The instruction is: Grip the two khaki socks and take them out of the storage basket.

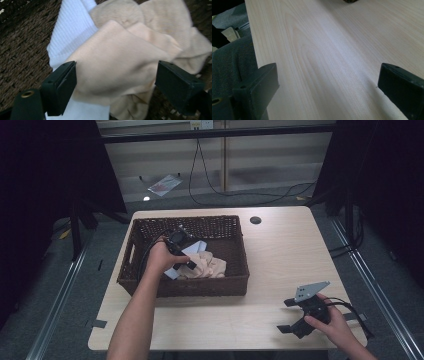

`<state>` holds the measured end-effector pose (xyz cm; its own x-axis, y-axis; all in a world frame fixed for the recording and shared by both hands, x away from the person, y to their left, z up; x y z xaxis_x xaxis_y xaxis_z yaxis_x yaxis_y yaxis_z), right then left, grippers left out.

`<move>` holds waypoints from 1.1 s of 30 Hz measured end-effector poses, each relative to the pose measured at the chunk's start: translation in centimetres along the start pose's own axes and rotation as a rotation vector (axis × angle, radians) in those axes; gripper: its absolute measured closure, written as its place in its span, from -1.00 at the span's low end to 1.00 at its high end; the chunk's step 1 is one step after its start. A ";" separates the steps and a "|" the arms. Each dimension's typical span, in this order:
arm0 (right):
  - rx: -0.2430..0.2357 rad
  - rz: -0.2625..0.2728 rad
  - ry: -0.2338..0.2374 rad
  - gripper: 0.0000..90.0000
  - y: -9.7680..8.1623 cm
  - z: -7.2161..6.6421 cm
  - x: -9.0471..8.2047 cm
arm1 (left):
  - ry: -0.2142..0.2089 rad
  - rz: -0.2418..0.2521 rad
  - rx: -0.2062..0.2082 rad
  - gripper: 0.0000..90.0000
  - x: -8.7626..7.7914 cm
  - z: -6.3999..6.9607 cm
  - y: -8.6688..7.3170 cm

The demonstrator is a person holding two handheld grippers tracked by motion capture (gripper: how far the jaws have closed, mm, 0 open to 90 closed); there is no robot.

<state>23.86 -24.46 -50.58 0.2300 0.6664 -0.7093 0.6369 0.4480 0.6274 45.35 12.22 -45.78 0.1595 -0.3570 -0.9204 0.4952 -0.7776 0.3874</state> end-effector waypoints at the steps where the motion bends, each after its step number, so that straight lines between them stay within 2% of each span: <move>1: 0.000 0.000 0.000 -0.94 0.0 0.0 0.0 | 0.000 0.000 0.000 -0.56 0.0 0.0 0.0; 2: 0.001 -0.004 -0.001 -0.94 0.0 0.0 0.0 | -0.004 -0.014 -0.003 -0.45 0.2 -0.1 0.0; 3: 0.001 -0.004 -0.001 -0.94 0.0 0.0 0.0 | -0.005 -0.019 0.001 -0.45 0.4 -0.1 0.0; 4: 0.000 -0.006 -0.002 -0.94 0.0 0.0 0.0 | -0.001 -0.018 -0.001 -0.30 0.6 -0.2 0.1; 5: 0.000 -0.006 -0.002 -0.94 0.0 0.0 0.0 | -0.002 -0.018 -0.002 -0.30 0.8 -0.2 0.1; 6: -0.005 -0.001 0.003 -0.94 0.0 0.0 0.0 | -0.018 -0.031 -0.017 0.02 1.1 -0.2 0.1; 8: -0.001 -0.003 0.001 -0.93 0.0 0.0 -0.1 | -0.020 -0.037 -0.023 0.29 1.1 -0.2 0.2; 9: -0.001 -0.003 0.001 -0.93 0.0 0.0 -0.1 | -0.018 -0.038 -0.010 0.29 1.1 -0.1 0.3; 10: 0.003 -0.001 0.002 -0.93 0.0 0.0 -0.1 | -0.024 -0.043 -0.003 0.70 1.0 0.1 0.3; 11: 0.003 -0.001 0.002 -0.93 0.0 0.0 -0.1 | -0.031 -0.042 -0.002 0.70 1.0 0.1 0.3; 13: -0.001 0.001 0.003 -0.93 0.0 0.0 -0.2 | -0.033 -0.044 0.007 0.93 0.6 0.3 0.3; 15: -0.001 0.001 0.004 -0.93 0.1 0.0 -0.1 | -0.045 -0.049 0.001 0.96 0.2 0.3 0.2; 16: 0.002 0.002 0.010 -0.93 0.1 0.0 -0.1 | -0.057 -0.054 -0.017 0.97 -0.4 0.3 0.0; 20: 0.001 0.006 0.009 -0.93 0.1 0.0 -0.2 | -0.063 -0.057 -0.028 0.98 -1.6 0.2 0.1; 25: 0.004 0.005 0.012 -0.93 0.1 0.0 -0.1 | -0.071 -0.053 -0.035 0.98 -4.6 0.3 0.9; 31: 0.006 0.013 0.016 -0.93 0.1 0.0 -0.1 | -0.109 -0.063 -0.090 0.98 -7.9 0.7 1.5; 33: 0.006 0.013 0.018 -0.93 0.1 0.0 -0.2 | -0.112 -0.070 -0.083 0.98 -9.1 0.8 1.6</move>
Point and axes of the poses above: each handheld gripper's, and its own axes: x roughly forward along the jaws, y roughly out of its top, z roughly to its right, the point moved 3 cm from there along x, roughly forward along the jaws, and after that the axes turned 9 degrees about x, right-handed, at the moved point
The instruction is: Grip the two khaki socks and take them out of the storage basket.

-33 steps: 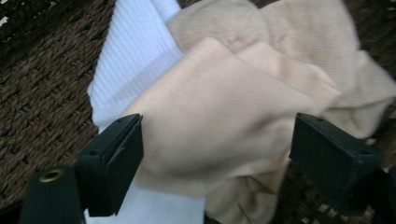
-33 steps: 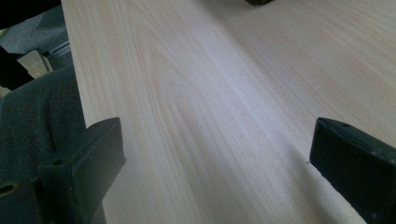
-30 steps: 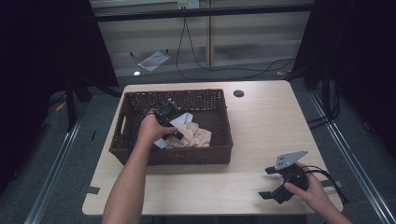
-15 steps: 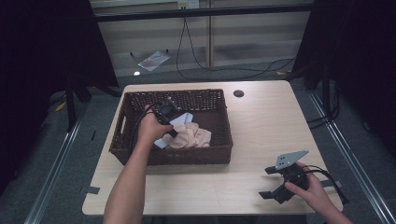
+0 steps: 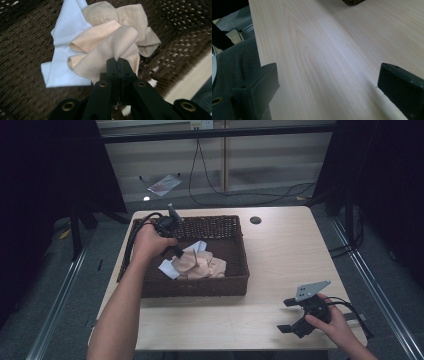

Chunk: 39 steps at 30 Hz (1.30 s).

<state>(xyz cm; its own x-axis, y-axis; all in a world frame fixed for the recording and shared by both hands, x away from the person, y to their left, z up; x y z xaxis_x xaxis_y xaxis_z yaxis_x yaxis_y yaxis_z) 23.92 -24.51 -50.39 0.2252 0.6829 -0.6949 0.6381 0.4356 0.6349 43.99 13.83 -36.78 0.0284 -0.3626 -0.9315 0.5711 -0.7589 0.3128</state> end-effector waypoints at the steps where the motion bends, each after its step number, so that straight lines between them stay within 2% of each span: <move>1: 0.002 -0.003 0.000 -0.93 0.0 0.0 0.0 | -0.009 0.005 0.000 0.98 -0.5 0.2 0.0; 5: 0.003 0.002 0.000 -0.93 0.0 0.0 -0.1 | -0.006 -0.007 0.002 0.97 -2.5 0.8 0.0; 8: 0.004 0.007 0.007 -0.93 0.1 0.0 -0.1 | -0.032 0.028 -0.005 0.97 -4.2 1.4 0.0; 9: 0.004 0.008 0.007 -0.93 0.1 0.0 -0.1 | -0.032 0.028 -0.005 0.97 -4.2 1.4 0.0; 13: 0.004 0.008 0.004 -0.93 0.1 0.0 -0.2 | -0.033 0.033 0.014 0.97 -6.1 2.2 0.1; 17: 0.002 0.009 0.004 -0.93 0.1 0.0 -0.2 | -0.034 0.043 0.015 0.97 -7.0 2.8 0.0; 19: 0.005 0.008 0.006 -0.93 0.1 0.0 -0.2 | -0.035 0.038 0.028 0.97 -7.4 3.1 0.0; 24: 0.004 0.009 0.005 -0.93 0.1 0.0 -0.2 | -0.052 0.040 0.037 0.97 -8.6 3.9 0.0; 26: 0.003 0.009 0.009 -0.93 0.1 0.0 -0.2 | -0.053 0.036 0.060 0.97 -9.1 4.3 0.1; 27: 0.000 0.010 0.009 -0.93 0.1 0.0 -0.2 | -0.066 0.037 0.071 0.97 -9.5 4.9 0.1; 34: 0.000 0.008 0.009 -0.93 0.1 -0.1 -0.2 | -0.091 0.021 0.116 0.97 -10.4 6.4 0.2; 38: -0.001 0.007 0.006 -0.93 0.1 -0.1 -0.2 | -0.109 0.014 0.134 0.97 -10.5 7.1 0.2; 39: 0.001 0.007 0.002 -0.93 0.1 -0.1 -0.3 | -0.111 0.010 0.152 0.97 -10.4 7.5 0.2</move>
Point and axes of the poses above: each handheld gripper's, and its own axes: x roughly forward along the jaws, y roughly out of its top, z roughly to its right, the point moved 3 cm from there along x, roughly forward along the jaws, and after that the axes turned 9 degrees about x, right-handed, at the moved point
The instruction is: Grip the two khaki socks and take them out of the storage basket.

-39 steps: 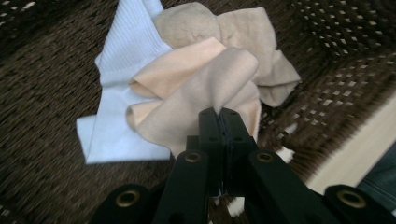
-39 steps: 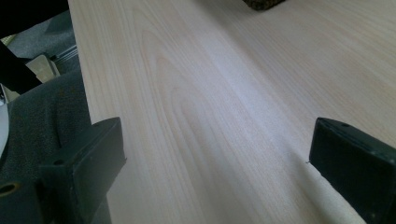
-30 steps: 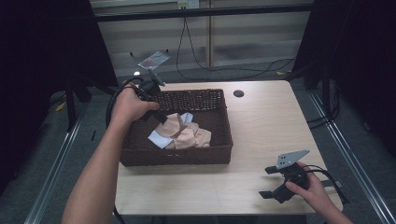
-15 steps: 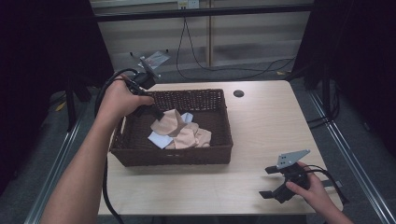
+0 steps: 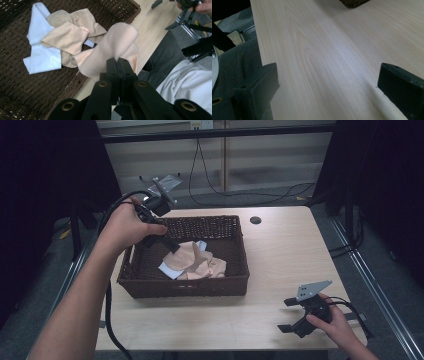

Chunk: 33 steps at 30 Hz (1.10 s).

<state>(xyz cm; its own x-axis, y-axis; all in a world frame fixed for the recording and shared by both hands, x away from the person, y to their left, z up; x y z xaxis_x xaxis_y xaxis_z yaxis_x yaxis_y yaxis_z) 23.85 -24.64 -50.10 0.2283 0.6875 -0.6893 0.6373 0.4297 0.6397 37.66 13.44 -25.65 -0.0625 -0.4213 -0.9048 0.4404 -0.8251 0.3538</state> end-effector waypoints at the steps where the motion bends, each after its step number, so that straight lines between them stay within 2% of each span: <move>1: 0.000 0.000 0.000 -0.93 0.0 0.0 0.0 | 0.000 0.000 0.000 0.97 0.0 0.0 0.0; 4: -0.004 0.003 -0.002 -0.93 0.0 0.0 0.0 | -0.020 -0.006 0.027 0.97 0.3 0.7 0.2; 6: -0.006 0.001 0.005 -0.93 0.0 0.0 0.1 | -0.026 -0.008 0.030 0.97 0.4 1.1 0.3; 12: -0.003 0.004 0.001 -0.93 0.0 0.0 0.0 | -0.031 -0.023 0.042 0.97 0.5 1.4 0.2; 20: -0.001 0.003 0.012 -0.93 0.0 -0.1 0.1 | -0.056 -0.032 0.063 0.97 1.7 1.9 -0.1; 25: 0.000 0.003 0.015 -0.93 0.0 -0.1 0.1 | -0.072 -0.043 0.077 0.96 2.8 2.0 -0.3; 33: -0.001 0.004 0.016 -0.93 0.0 -0.1 0.1 | -0.091 -0.050 0.091 0.96 5.3 2.2 -0.7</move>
Point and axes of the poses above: each handheld gripper's, and its own axes: x roughly forward along the jaws, y roughly out of its top, z roughly to its right, the point moved 3 cm from there along x, roughly forward along the jaws, and after that the axes turned 9 degrees about x, right-handed, at the moved point
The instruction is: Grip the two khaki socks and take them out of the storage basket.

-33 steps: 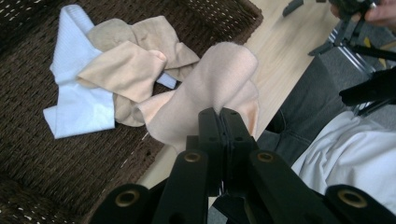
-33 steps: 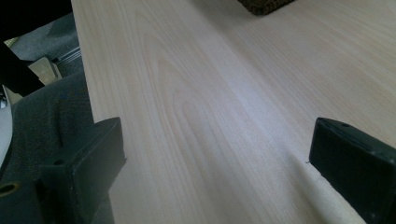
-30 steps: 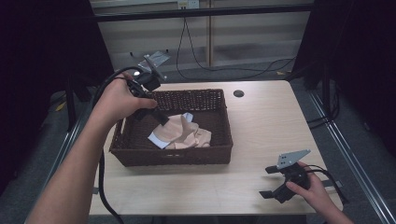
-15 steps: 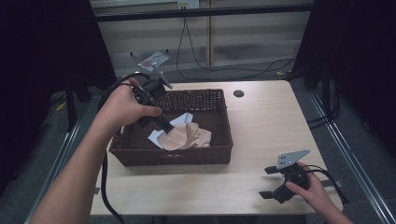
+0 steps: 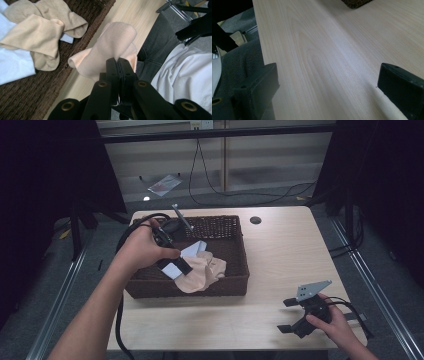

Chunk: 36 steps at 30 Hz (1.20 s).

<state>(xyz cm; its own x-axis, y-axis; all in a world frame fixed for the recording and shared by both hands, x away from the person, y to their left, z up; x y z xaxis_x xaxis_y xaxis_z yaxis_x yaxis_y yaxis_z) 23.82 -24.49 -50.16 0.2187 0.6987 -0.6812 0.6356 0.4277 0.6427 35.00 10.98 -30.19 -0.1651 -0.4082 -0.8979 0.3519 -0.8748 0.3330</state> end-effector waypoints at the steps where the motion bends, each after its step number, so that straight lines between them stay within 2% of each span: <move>1: 0.002 -0.001 0.002 -0.93 0.0 0.0 0.0 | -0.003 -0.005 0.003 0.96 0.4 0.0 0.0; 3: 0.003 0.000 0.000 -0.93 0.0 0.0 0.0 | -0.007 -0.018 0.008 0.96 1.0 -0.1 -0.1; 19: -0.004 -0.009 -0.001 -0.93 0.0 -0.1 0.0 | -0.029 -0.033 0.023 0.95 5.5 -0.5 -0.3; 20: -0.003 -0.010 0.000 -0.93 0.0 -0.1 0.0 | -0.031 -0.031 0.015 0.94 5.9 -0.5 -0.4; 24: -0.007 -0.012 -0.001 -0.93 0.0 -0.1 0.1 | -0.034 -0.055 0.026 0.95 7.0 -0.8 -0.6; 26: -0.007 -0.012 -0.001 -0.93 0.0 -0.1 0.1 | -0.036 -0.043 0.010 0.94 7.4 -0.8 -0.7; 28: -0.007 -0.013 -0.001 -0.93 0.0 -0.1 0.1 | -0.035 -0.052 0.028 0.89 7.8 -1.0 -0.7; 29: -0.008 -0.013 0.002 -0.93 0.0 -0.1 0.1 | -0.027 -0.028 0.004 0.56 8.0 -0.9 -0.6; 30: -0.008 -0.013 0.002 -0.93 0.0 -0.1 0.1 | -0.024 -0.030 0.004 0.56 8.0 -1.0 -0.6; 33: -0.008 -0.013 0.003 -0.93 0.0 -0.1 0.1 | 0.011 -0.016 0.004 0.15 7.9 -1.3 -0.5; 34: -0.009 -0.012 0.006 -0.93 0.0 -0.1 0.1 | 0.011 -0.012 -0.008 -0.02 7.8 -1.4 -0.5; 36: -0.009 -0.014 0.003 -0.93 -0.1 -0.1 0.1 | 0.022 -0.002 -0.004 -0.10 7.5 -1.6 -0.4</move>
<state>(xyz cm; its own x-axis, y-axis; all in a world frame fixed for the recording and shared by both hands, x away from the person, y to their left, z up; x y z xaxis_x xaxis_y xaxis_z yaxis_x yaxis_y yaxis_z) 23.73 -24.39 -50.22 0.2075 0.6944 -0.6890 0.6317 0.4427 0.6364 35.14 8.68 -37.47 -0.1455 -0.4002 -0.9048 0.3549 -0.8748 0.3299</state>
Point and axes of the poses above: each handheld gripper's, and its own axes: x roughly forward along the jaws, y roughly out of its top, z roughly to its right, the point moved 3 cm from there along x, roughly forward along the jaws, and after that the axes turned 9 degrees about x, right-handed, at the moved point
